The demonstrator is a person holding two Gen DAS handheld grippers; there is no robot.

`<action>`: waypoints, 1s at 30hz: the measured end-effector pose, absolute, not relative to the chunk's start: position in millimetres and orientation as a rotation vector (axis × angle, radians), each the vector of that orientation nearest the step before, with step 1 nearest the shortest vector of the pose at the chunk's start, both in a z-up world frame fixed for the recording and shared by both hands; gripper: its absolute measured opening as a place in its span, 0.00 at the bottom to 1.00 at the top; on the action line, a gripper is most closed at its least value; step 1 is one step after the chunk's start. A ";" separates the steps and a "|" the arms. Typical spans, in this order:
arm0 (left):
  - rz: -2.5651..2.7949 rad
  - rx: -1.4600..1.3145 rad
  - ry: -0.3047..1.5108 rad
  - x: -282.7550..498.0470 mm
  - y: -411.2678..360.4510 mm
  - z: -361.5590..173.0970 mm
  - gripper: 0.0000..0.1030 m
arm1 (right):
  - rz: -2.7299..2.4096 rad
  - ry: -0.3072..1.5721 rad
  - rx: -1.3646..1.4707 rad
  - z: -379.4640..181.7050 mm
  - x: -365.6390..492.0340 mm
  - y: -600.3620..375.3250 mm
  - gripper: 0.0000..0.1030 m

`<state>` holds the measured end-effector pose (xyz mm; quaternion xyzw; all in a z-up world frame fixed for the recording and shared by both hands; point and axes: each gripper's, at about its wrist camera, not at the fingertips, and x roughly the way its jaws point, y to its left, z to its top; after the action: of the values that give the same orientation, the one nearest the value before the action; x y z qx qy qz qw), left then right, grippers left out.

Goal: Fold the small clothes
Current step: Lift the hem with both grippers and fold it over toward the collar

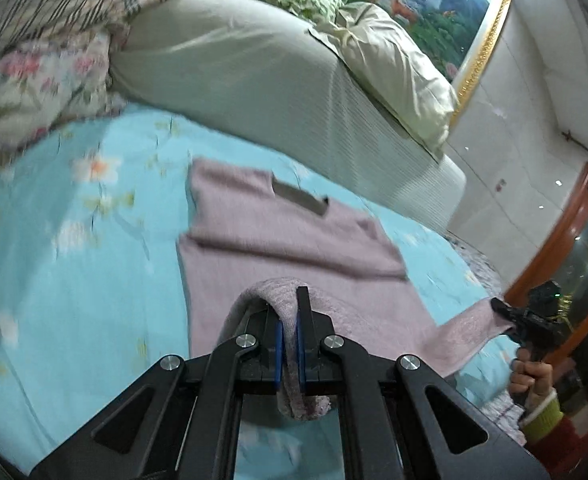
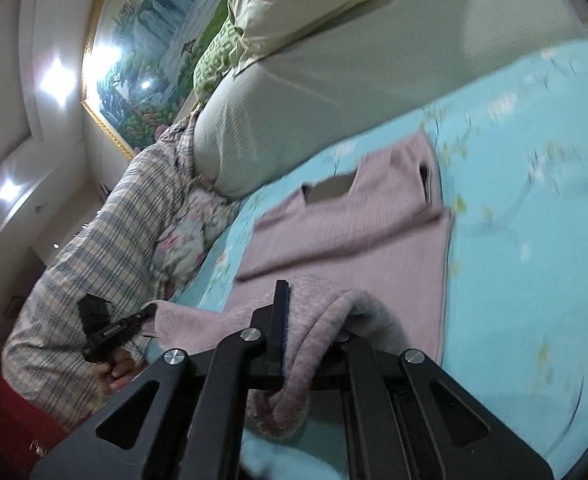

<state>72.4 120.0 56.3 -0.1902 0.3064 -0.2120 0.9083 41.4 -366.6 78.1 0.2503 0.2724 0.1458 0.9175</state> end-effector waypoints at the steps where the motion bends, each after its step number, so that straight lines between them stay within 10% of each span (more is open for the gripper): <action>1: -0.426 -0.379 0.625 84.7 117.6 61.0 0.03 | 0.284 0.556 0.502 82.3 58.0 -369.5 0.06; 26: -0.158 -0.254 0.886 368.6 73.6 -36.3 0.05 | 0.015 0.829 0.527 -7.8 293.6 -422.1 0.07; 28: -0.162 -0.273 0.901 367.2 75.5 -41.3 0.05 | 0.014 0.816 0.545 -2.7 284.4 -425.5 0.12; 30: -0.192 -0.295 0.893 355.9 78.4 -36.6 0.11 | -0.020 0.774 0.511 11.1 266.3 -427.0 0.41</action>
<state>355.9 78.4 -36.6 -0.1421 0.4296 -0.0925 0.8870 266.3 -427.0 11.1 0.2465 0.3732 -0.0096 0.8944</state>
